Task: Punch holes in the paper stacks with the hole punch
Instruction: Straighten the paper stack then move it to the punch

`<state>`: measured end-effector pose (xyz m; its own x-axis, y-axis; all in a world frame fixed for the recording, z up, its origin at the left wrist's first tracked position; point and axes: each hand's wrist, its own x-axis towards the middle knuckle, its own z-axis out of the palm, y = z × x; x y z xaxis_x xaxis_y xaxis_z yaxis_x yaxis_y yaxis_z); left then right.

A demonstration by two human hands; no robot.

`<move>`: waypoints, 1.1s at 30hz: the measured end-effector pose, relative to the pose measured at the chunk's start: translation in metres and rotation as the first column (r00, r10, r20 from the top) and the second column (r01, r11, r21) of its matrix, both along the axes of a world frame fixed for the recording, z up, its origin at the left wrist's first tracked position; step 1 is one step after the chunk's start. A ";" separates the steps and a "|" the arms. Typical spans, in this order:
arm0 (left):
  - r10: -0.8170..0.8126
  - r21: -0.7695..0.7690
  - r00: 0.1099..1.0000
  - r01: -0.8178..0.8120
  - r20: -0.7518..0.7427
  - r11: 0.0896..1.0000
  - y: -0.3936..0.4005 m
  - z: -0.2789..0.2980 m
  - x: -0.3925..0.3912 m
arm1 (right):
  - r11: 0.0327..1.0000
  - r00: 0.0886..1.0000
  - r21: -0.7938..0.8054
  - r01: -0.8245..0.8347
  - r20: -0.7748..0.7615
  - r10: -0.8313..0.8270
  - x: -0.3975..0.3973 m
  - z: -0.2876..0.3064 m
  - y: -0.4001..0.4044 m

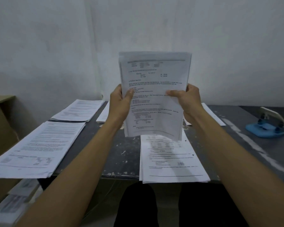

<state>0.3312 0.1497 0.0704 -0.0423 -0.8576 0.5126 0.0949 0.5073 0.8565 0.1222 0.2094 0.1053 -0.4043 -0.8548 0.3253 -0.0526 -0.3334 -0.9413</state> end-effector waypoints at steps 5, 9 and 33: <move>-0.021 0.061 0.996 0.016 0.086 0.998 0.007 -0.034 -0.017 | 0.994 0.997 0.081 0.069 -0.024 -0.067 -0.024 -0.041 0.012; 0.062 0.004 0.987 -0.063 0.151 0.998 0.007 -0.037 -0.023 | 0.993 0.995 0.059 0.099 0.002 -0.099 -0.029 -0.047 0.012; -0.265 0.103 0.964 0.268 -0.033 0.958 0.000 -0.033 -0.023 | 0.999 0.993 0.025 -0.037 0.110 0.034 -0.056 -0.072 0.022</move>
